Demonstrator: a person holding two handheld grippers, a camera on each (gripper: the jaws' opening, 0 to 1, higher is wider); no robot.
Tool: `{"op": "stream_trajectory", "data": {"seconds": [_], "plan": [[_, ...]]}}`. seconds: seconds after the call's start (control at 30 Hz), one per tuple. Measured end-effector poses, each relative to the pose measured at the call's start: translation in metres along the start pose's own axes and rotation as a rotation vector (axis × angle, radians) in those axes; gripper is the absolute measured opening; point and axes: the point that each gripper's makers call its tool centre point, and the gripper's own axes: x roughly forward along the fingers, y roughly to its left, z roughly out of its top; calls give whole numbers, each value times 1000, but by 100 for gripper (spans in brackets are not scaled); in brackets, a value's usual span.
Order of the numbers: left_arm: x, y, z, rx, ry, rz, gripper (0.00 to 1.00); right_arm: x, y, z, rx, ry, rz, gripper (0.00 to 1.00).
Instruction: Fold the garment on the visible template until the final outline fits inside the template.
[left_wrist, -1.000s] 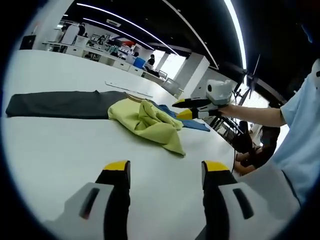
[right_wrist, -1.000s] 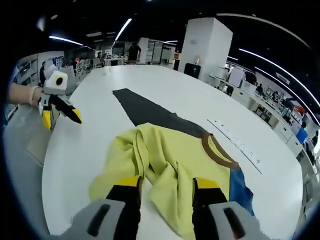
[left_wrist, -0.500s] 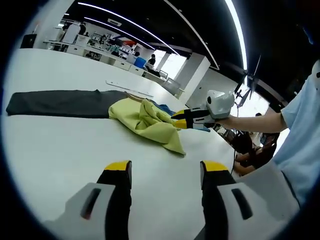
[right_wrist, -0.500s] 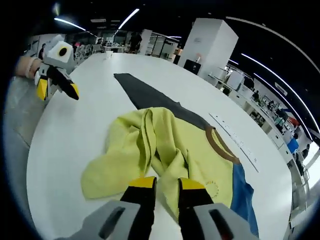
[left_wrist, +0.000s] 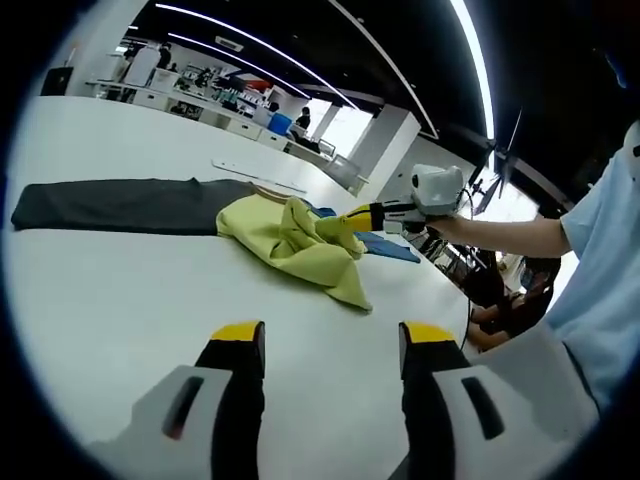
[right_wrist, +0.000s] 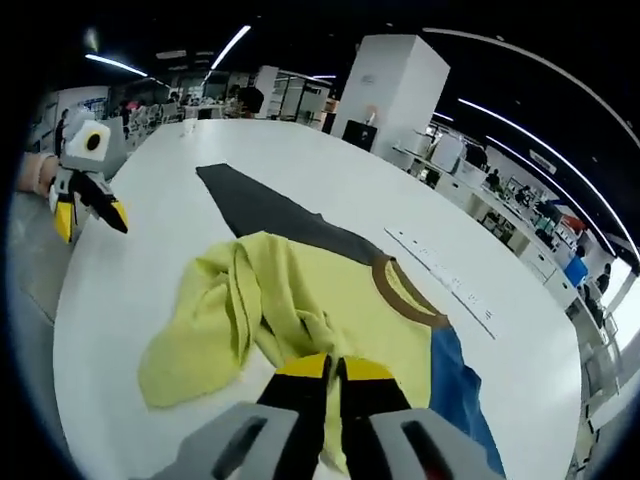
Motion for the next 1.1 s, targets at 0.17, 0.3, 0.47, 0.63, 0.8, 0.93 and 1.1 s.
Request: {"op": "stream_trajectory", "data": {"seconds": [0.17,0.3,0.47,0.63,0.8,0.93,1.1], "plan": [[-2,2,0,-4,-2,10,50,15,-23,-1,84,16,-15,0],[-2,3,0,-6,-3,14,49,26,-31,-6,81,45,-27,0],[-3,5,0,-10,-4,18,49,35,-35,-7,84,61,-29,0],[-3,5,-1,-12,-2,20,49,42,-36,-11,82,80,-30,0],[-3,6,-1,-15,-1,22,49,47,-37,-16,92,94,-33,0],[-3,7,0,-17,-7,23,49,45,-35,-16,123,91,-27,0],[-2,6,0,-14,-6,20,50,37,-31,-13,185,68,-7,10]]}}
